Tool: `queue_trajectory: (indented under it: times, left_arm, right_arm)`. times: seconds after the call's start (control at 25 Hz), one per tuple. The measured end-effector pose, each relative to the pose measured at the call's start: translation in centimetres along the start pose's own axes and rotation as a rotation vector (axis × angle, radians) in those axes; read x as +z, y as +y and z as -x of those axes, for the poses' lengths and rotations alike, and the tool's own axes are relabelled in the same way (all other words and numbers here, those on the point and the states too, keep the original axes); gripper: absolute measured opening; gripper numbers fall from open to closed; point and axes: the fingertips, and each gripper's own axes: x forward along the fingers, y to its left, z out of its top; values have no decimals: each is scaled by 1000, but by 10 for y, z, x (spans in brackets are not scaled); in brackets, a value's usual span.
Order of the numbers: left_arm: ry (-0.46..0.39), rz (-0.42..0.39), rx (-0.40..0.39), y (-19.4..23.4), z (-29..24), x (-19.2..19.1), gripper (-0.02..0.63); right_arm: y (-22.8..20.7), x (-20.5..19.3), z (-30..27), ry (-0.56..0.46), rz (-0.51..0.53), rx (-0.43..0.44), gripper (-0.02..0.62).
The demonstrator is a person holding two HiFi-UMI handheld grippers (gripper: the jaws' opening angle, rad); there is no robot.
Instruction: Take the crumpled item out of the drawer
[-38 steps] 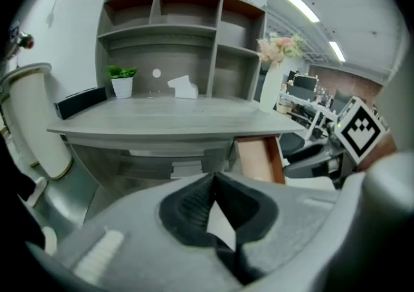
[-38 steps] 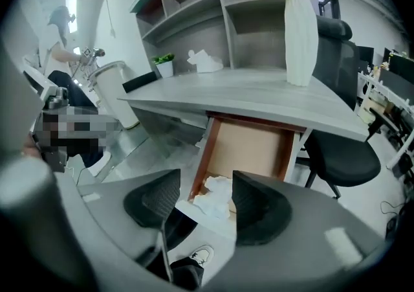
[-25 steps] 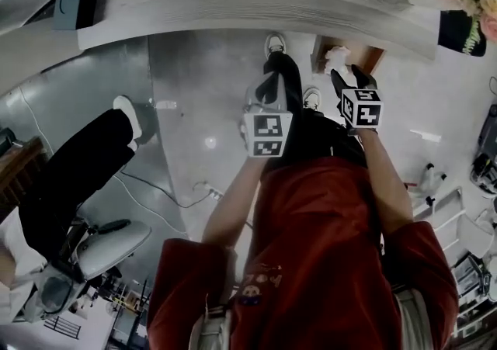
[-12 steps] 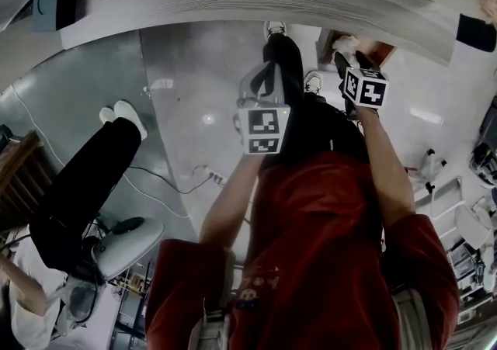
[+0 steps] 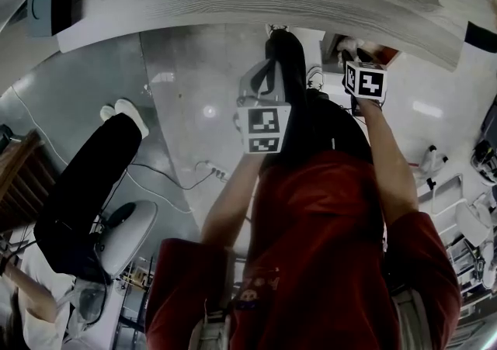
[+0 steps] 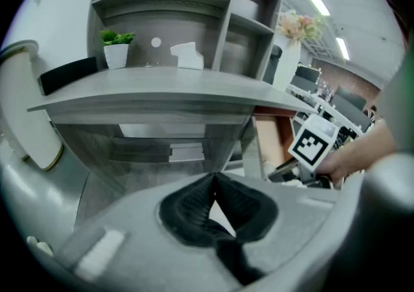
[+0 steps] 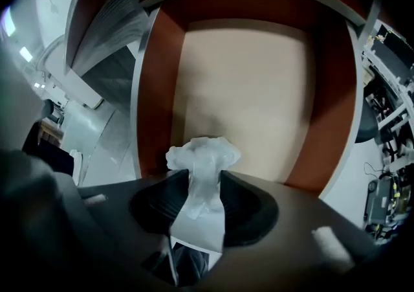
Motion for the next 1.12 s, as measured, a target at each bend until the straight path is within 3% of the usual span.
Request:
queue_trajectory:
  times: [0.28,1.12]
  left_arm:
    - [-5,-6,-4,-3,0,2,-3]
    - [-85,-50,14,-40,39,25,-3]
  right_arm:
    - [1,2,6,-20,57,-30,54]
    - [3,-5,53,-114,92,4,41]
